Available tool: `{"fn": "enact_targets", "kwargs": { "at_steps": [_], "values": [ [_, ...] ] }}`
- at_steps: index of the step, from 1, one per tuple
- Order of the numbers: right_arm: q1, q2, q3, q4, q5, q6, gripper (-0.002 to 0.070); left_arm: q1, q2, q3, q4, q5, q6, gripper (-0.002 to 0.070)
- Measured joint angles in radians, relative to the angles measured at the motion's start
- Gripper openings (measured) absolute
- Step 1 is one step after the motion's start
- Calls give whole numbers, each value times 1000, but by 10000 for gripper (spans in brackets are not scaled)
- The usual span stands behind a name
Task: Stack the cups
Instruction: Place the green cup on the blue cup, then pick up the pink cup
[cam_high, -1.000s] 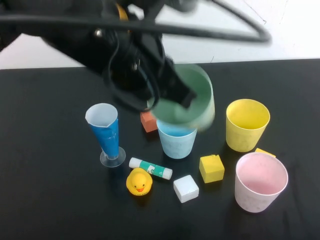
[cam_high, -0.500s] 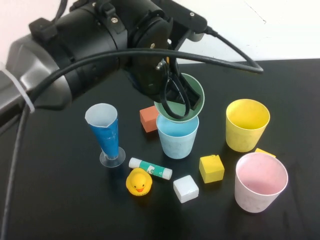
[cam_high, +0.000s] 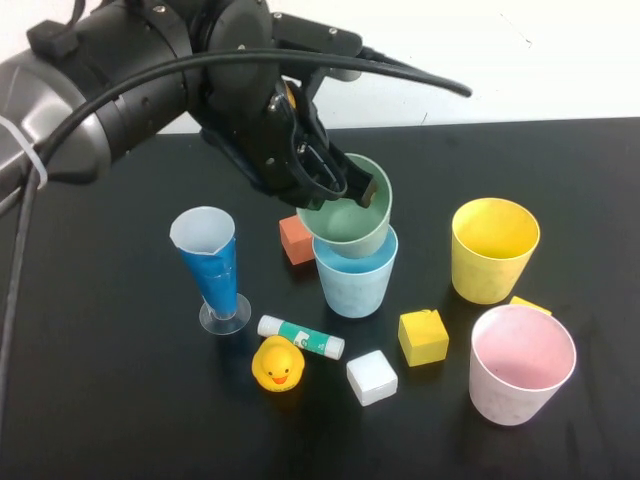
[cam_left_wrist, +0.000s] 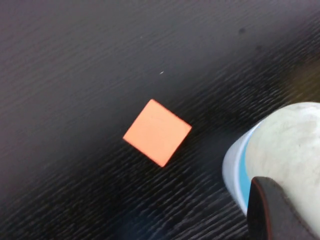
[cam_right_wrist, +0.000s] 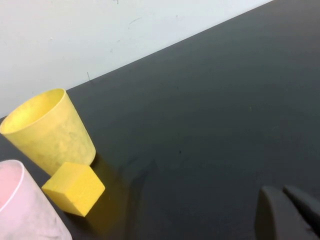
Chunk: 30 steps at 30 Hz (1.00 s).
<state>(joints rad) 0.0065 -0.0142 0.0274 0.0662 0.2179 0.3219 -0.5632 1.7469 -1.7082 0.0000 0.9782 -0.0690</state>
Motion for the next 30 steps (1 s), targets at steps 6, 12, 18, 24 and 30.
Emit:
{"fn": "enact_targets", "kwargs": {
  "at_steps": [6,12,18,24,30],
  "values": [
    [0,0,0,0,0,-14,-3,6,14,0,-15,23,26,157],
    [0,0,0,0,-26,-52,-3,6,19,0,-15,13,31,298],
    [0,0,-11,19,-22,-54,-3,6,-85,0,34,-20,61,141],
    [0,28,-218,24,93,-226,-3,6,-303,71,64,-24,115,14],
    [0,239,-430,24,345,-463,-3,6,-575,406,15,-125,143,3]
  ]
}}
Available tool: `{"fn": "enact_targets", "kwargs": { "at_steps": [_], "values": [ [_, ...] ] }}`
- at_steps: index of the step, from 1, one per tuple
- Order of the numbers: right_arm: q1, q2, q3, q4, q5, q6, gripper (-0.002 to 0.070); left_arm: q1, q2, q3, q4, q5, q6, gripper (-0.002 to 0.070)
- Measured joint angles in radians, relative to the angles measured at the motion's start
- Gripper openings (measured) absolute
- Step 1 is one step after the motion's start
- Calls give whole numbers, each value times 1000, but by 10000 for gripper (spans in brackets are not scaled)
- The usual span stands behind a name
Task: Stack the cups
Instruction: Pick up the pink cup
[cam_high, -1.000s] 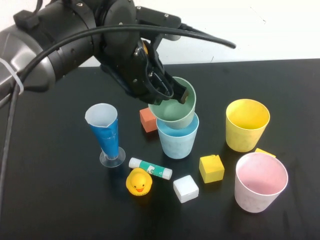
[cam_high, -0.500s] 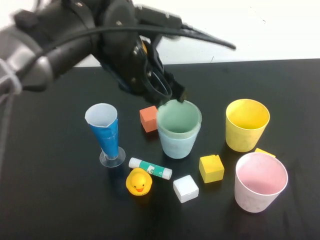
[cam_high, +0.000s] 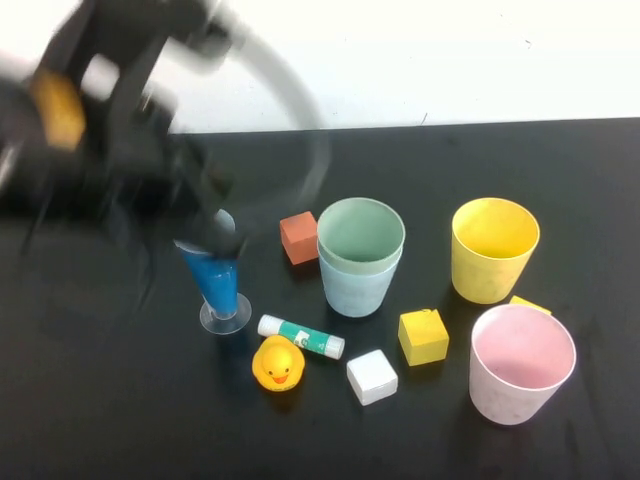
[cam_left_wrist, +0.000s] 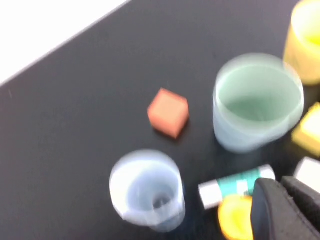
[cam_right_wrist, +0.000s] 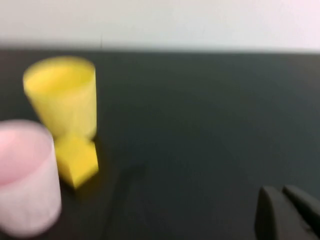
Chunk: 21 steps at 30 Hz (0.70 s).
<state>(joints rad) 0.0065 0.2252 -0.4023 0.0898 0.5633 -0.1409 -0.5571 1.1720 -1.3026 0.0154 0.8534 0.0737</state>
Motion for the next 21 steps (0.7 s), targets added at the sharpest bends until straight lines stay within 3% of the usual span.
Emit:
{"fn": "enact_targets", "kwargs": {
  "at_steps": [9,21],
  "values": [
    [0,316,-292,135,242,-469,-3,0,-429,498,2,-174,-106,2],
    [34,743,-618,339,576,-728,-3,0,-801,805,10,-249,-220,2]
  ]
}}
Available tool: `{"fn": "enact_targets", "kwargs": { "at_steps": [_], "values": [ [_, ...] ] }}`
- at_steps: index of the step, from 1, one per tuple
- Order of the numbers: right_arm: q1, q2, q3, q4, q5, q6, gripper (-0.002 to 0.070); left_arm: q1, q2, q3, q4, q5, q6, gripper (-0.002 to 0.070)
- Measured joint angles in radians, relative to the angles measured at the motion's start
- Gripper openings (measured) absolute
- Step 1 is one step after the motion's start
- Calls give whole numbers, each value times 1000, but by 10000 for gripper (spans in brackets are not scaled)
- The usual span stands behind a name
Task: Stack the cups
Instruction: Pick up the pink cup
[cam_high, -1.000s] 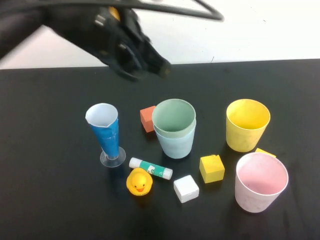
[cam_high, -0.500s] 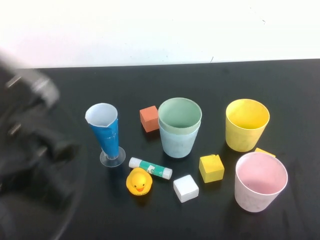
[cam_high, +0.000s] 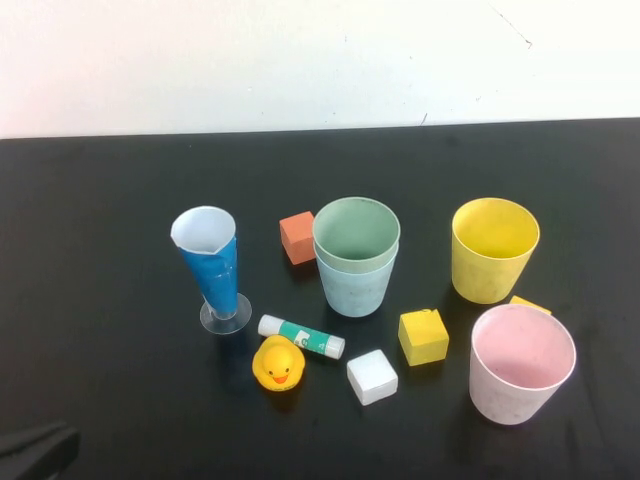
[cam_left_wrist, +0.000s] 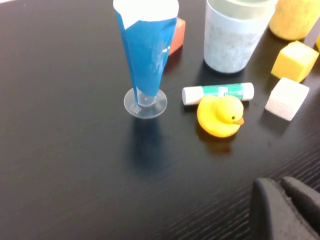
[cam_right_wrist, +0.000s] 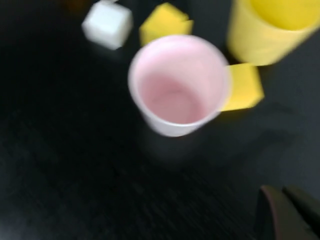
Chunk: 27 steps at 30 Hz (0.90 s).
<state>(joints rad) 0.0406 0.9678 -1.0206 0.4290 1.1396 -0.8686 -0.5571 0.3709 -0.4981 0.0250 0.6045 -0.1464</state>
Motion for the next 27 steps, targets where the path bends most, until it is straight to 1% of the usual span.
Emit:
{"fn": "enact_targets", "kwargs": {
  "at_steps": [3,7,14,17,18,20,23,25,27],
  "values": [
    [50,95,-88,0,77,-21,-3,0,-24,8,6,-5,-2,2],
    [134,232,-211,-37,94,-14,-3,0,-28,10,22,-14,4,2],
    [333,439,-333,-265,94,80,-3,0,-28,10,42,-29,29,2],
    [385,518,-343,-350,94,146,1,0,-28,10,44,-29,29,2],
    [390,541,-345,-368,94,164,14,0,-28,10,44,-29,29,2],
    [392,573,-346,-379,94,181,71,0,-28,10,44,-29,29,2],
    [392,602,-346,-388,90,216,229,0,-28,10,44,-29,30,2],
    [392,616,-346,-388,90,242,354,0,-28,10,44,-29,30,2],
    [392,620,-346,-388,90,257,431,0,-28,10,44,-29,30,2]
  ]
}}
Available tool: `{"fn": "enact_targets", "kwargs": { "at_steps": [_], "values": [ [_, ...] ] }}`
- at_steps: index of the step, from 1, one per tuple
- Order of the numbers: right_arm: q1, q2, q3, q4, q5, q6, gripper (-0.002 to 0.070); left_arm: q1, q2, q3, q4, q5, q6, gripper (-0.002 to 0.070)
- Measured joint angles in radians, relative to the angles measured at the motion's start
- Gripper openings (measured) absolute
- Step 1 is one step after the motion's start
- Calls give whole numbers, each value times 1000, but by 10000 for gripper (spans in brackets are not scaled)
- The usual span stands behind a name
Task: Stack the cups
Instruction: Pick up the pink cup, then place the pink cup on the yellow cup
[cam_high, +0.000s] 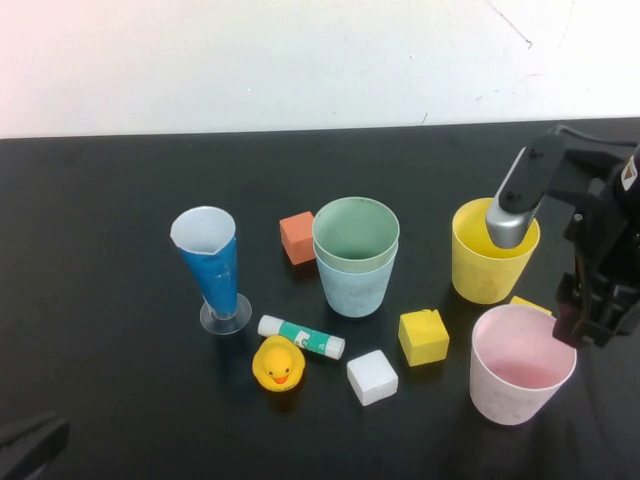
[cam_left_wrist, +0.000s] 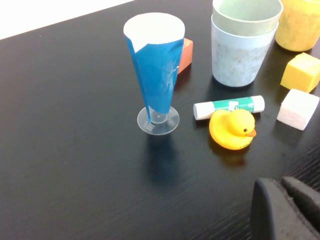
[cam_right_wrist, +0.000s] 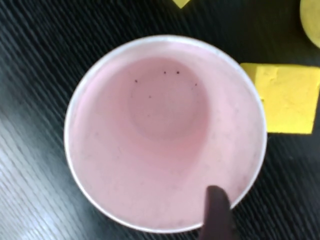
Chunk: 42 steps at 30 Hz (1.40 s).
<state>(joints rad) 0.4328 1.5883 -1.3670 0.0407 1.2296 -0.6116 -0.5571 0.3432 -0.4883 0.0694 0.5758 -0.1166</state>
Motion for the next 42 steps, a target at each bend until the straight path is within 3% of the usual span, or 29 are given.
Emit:
{"fn": "enact_targets", "kwargs": {
  "at_steps": [4,13,17,22,24,35,42],
  "values": [
    [0,2,0,25,0,13,480,0,0,0,2,0,0,1],
    [0,51,-1,151,0,15,475,0,0,0,2,0,0,1],
    [0,112,-1,151,-3,19,379,0,0,0,2,0,0,1],
    [0,143,-1,151,-8,19,99,0,0,0,2,12,0,1],
    [0,141,-5,151,-8,19,41,0,0,0,2,30,0,1],
    [0,-109,-59,139,4,16,18,0,0,0,2,56,0,1],
    [0,-110,-197,46,17,18,18,0,0,0,4,56,0,1]
  ]
}}
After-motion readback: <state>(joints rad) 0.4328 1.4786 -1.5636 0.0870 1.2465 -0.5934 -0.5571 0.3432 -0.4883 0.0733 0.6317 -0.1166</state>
